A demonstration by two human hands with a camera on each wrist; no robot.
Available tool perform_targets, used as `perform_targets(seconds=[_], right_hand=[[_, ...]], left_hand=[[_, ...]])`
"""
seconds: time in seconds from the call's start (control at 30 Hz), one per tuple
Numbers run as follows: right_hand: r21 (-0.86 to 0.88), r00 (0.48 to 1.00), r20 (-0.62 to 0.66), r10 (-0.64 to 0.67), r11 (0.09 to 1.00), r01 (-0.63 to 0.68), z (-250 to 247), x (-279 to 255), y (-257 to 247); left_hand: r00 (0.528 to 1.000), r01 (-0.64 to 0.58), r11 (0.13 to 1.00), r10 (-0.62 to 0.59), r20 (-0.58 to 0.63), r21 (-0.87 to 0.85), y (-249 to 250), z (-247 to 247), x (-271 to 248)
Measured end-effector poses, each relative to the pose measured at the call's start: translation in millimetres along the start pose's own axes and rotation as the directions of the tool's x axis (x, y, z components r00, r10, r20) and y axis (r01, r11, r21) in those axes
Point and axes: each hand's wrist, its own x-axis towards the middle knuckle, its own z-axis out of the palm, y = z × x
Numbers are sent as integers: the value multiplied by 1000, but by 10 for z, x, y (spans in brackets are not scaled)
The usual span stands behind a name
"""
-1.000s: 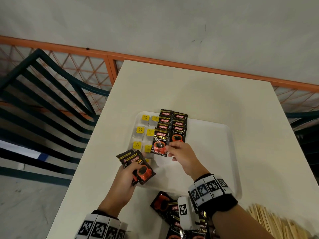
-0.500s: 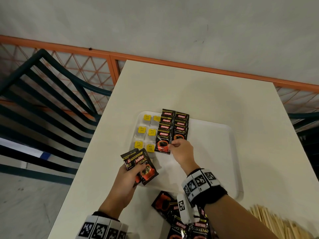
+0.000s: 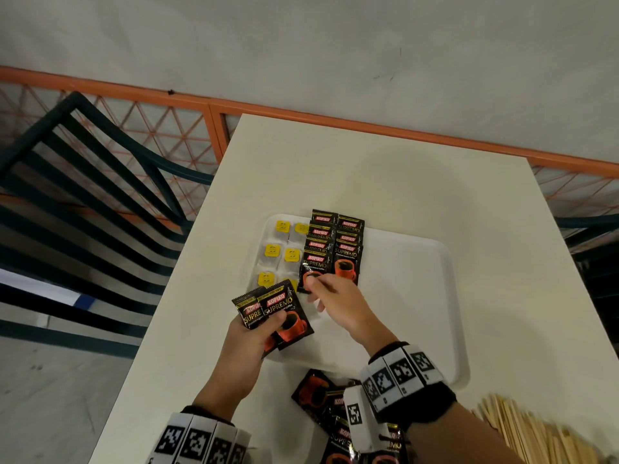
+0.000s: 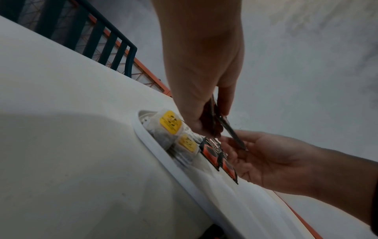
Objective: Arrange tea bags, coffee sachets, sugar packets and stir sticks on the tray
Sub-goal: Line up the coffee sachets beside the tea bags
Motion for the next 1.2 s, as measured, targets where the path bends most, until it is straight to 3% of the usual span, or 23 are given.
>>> perform_targets(seconds=[0.1,0.23,0.37,0.47,0.57,0.63,0.83,1.2], right_hand=[[75,974,225,-5,997,-12,-28,-132,-48],[81,961,272,-45,996,24,-76,-167,-4],[138,985,173,-25,990,1,-169,-141,82],[206,998,4,56,977,-55,-282,-93,192],[268,962,-208,179,956,-120,-379,1,348],[290,931,-282,231,946,-146,-415,59,425],[228,899,-364,243,959,-167,-434,183,513],[57,883,-437,173,985,-165,-430,241,417]], left_hand=[[1000,-22,1000,22,18,-14,17,22,-7],[999,-24,999,26,40,-42,19,49,0],[999,40,996,-39,22,-76,-8,63,41],[996,81,989,-77,37,-127,-1,44,62],[996,84,992,-80,40,-92,5,30,67],[996,79,995,-76,50,-63,-2,38,60],[993,116,992,-115,35,-38,-3,41,34],[999,35,998,-35,0,58,-24,47,-3]])
